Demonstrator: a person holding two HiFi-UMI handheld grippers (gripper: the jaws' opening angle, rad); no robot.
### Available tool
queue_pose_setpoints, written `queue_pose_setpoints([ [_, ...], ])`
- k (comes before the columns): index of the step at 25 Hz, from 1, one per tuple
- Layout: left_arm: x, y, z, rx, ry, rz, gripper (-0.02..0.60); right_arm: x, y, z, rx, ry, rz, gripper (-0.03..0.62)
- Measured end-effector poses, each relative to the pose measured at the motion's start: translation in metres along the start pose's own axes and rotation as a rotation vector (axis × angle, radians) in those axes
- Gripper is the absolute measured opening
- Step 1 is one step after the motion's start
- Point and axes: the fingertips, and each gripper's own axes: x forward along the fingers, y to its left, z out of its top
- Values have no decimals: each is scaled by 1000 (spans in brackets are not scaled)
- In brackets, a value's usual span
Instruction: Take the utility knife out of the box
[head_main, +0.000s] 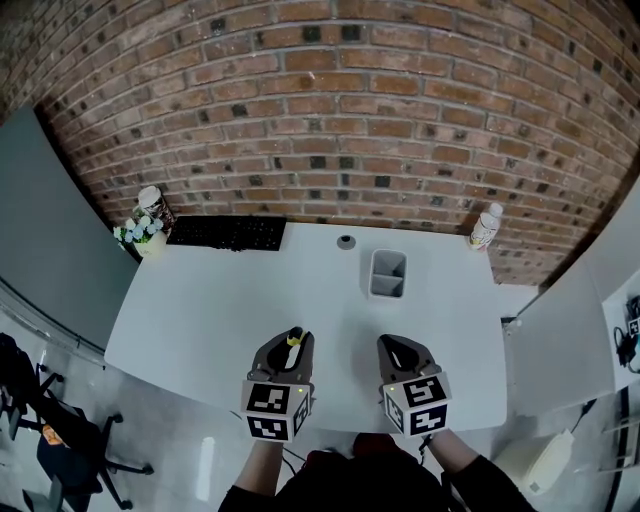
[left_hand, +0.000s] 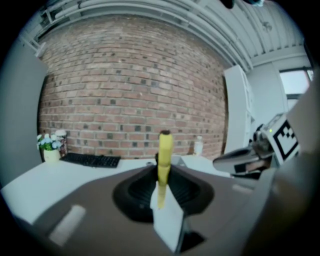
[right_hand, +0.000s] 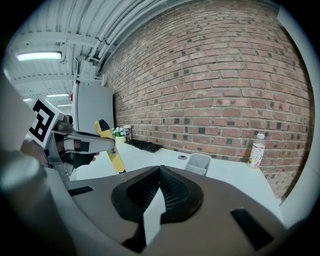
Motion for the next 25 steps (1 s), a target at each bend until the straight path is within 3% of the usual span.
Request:
queue_pose_setpoints([
  [25,-96,36,-48,-79,11,99,74,-20,80,-12,-12,-1,70,8],
])
